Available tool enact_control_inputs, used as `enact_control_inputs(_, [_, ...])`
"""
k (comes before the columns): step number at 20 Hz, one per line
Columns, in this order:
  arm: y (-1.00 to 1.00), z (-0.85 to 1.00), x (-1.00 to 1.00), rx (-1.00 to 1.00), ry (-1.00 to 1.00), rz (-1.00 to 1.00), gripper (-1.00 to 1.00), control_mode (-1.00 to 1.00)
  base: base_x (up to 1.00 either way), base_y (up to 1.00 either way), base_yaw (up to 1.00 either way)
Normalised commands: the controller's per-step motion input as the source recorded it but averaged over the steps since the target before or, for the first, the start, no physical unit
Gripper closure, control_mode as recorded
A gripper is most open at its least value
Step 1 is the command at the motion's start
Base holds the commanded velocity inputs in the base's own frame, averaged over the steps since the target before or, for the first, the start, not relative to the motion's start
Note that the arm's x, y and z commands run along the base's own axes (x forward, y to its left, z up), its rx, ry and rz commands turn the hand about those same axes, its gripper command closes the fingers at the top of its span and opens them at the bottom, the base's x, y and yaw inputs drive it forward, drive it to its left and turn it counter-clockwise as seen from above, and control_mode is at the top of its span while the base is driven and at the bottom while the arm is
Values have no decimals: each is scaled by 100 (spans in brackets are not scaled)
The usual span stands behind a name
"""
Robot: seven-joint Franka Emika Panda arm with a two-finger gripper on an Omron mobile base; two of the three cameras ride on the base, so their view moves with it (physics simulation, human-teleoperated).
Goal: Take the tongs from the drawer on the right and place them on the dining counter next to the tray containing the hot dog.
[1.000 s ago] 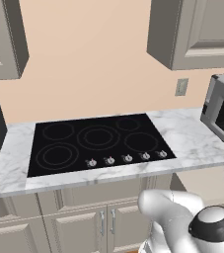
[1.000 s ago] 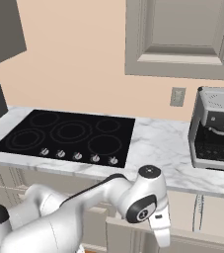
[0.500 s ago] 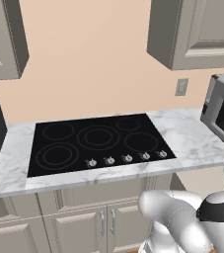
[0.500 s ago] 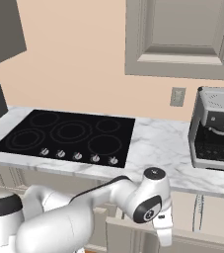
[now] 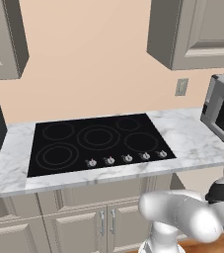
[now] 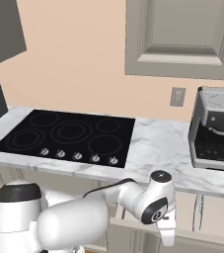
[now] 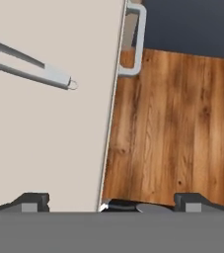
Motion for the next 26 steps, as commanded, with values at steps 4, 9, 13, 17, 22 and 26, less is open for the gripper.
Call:
enact_control_inputs(4, [-8,-26,23,2,1,-3,-100,-100,0,0,0])
enact_control_inputs(9, [-6,-26,21,0,2,-4,-100,-100,0,0,0])
enact_control_inputs(13, [-10,-21,8,0,0,-5,-100,-100,0,0,0])
enact_control_inputs(17, [-14,-23,-14,0,0,-5,-100,-100,0,0,0])
enact_control_inputs(22, [-11,-27,-5,0,0,-4,-100,-100,0,0,0])
enact_control_inputs(26, [-7,-14,-40,0,1,-3,-100,-100,0,0,0])
